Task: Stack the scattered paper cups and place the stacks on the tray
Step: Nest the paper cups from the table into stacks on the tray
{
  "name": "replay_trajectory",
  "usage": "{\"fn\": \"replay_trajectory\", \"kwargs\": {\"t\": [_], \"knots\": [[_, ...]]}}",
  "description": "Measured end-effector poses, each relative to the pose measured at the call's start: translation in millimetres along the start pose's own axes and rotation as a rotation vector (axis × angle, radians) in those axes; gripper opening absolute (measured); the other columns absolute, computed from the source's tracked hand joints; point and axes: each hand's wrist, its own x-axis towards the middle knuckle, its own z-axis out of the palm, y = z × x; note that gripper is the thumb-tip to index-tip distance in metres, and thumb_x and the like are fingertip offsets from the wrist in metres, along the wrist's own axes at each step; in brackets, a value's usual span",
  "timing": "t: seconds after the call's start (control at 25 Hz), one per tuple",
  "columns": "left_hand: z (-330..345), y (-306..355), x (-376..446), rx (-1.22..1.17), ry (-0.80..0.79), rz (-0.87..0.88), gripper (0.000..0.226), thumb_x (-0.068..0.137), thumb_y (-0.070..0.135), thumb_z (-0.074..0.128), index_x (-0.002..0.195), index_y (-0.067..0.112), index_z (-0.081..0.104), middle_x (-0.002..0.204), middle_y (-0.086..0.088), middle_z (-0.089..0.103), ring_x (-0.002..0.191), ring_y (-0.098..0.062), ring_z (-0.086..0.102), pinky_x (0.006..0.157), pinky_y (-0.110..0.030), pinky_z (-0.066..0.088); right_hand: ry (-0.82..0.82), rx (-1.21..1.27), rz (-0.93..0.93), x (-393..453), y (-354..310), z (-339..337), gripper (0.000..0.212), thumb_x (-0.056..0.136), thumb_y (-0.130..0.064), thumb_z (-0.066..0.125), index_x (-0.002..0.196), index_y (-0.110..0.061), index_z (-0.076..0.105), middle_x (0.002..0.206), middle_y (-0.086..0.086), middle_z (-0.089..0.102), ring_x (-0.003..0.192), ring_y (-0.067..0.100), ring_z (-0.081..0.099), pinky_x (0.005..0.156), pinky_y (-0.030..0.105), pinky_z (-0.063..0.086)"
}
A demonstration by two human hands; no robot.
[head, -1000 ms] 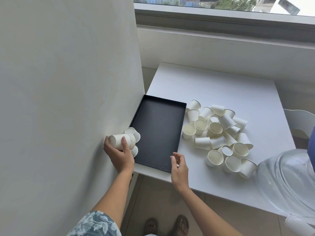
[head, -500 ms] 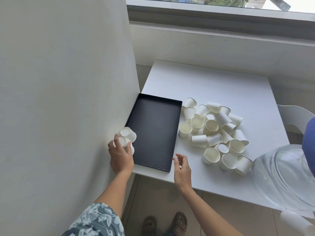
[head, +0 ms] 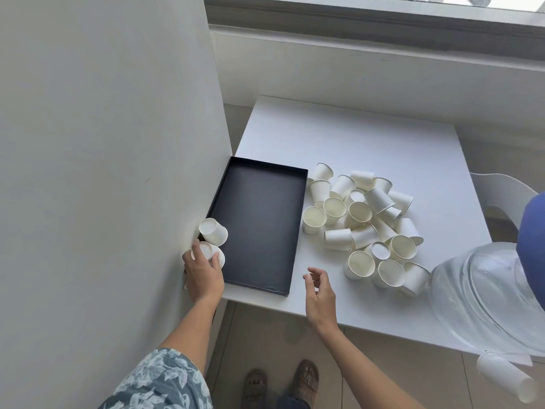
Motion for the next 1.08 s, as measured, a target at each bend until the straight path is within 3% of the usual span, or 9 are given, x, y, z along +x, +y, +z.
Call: {"fn": "replay_trajectory", "kwargs": {"t": [0.12,0.28,0.44,0.6,0.72,0.88,1.0,1.08], "knots": [[3,-3,2,0.006,-0.024,-0.003,0.053,0.1,0.027,0.054,0.148,0.017,0.034,0.138,-0.015,0.041,0.114,-0.04,0.054,0.072,-0.049,0.05,-0.01,-0.067,-0.039,5,7,-6,0.015,0.102,-0.024,0.055,0.116,-0.027,0.057,0.105,-0.013,0.063,0.098,0.004,0.059,0.079,0.018,0.045],[3,-3,4,0.017,-0.031,-0.006,0.058,0.099,0.026,0.054,0.151,0.019,0.029,0.14,-0.015,0.037,0.111,-0.042,0.054,0.076,-0.052,0.053,-0.054,-0.336,-0.165,12,15,-25,0.027,0.096,-0.013,0.061,0.122,-0.018,0.056,0.114,-0.006,0.06,0.104,0.014,0.057,0.095,0.034,0.048],[7,-4,-1,0.139,0.091,0.057,0.077,0.088,0.025,0.07,0.151,0.014,0.028,0.149,-0.022,0.029,0.119,-0.046,0.044,0.085,-0.057,0.049,0.137,-0.663,-0.31,27,15,-49,0.043,0.084,-0.005,0.068,0.125,-0.011,0.058,0.123,0.003,0.057,0.115,0.026,0.053,0.098,0.04,0.045],[15,-9,-13,0.193,0.198,0.236,0.072,0.079,0.024,0.079,0.138,0.01,0.039,0.143,-0.019,0.036,0.117,-0.045,0.045,0.088,-0.058,0.042,0.207,-1.015,-0.236,45,13,-65,0.055,0.081,-0.009,0.07,0.134,-0.012,0.057,0.129,0.005,0.058,0.123,0.03,0.053,0.1,0.042,0.037],[20,-4,-20,0.155,0.186,0.305,0.068,0.078,0.022,0.08,0.134,0.011,0.042,0.139,-0.016,0.04,0.117,-0.042,0.046,0.087,-0.056,0.043,0.18,-1.181,-0.17,56,16,-71,0.051,0.089,-0.011,0.06,0.139,-0.015,0.051,0.129,0.0,0.058,0.127,0.025,0.049,0.105,0.041,0.027],[25,13,-31,0.079,0.129,0.266,0.068,0.081,0.024,0.077,0.137,0.01,0.04,0.139,-0.017,0.041,0.12,-0.042,0.045,0.089,-0.056,0.043,0.247,-1.183,-0.168,61,20,-73,0.037,0.086,-0.003,0.059,0.12,-0.016,0.064,0.106,0.002,0.068,0.114,0.026,0.059,0.102,0.043,0.025],[28,30,-40,0.003,0.1,0.229,0.066,0.085,0.023,0.075,0.139,0.009,0.04,0.139,-0.017,0.042,0.121,-0.039,0.044,0.092,-0.054,0.042,0.36,-1.063,-0.301,55,21,-74,0.03,0.076,0.005,0.069,0.097,-0.015,0.072,0.082,0.002,0.07,0.096,0.028,0.068,0.097,0.043,0.028],[32,38,-43,-0.073,0.073,0.235,0.064,0.086,0.021,0.073,0.14,0.008,0.041,0.137,-0.016,0.042,0.124,-0.035,0.042,0.099,-0.051,0.039,0.436,-0.95,-0.357,49,16,-68,0.028,0.074,0.003,0.074,0.093,-0.017,0.073,0.078,-0.001,0.069,0.09,0.026,0.07,0.095,0.042,0.03]]}}
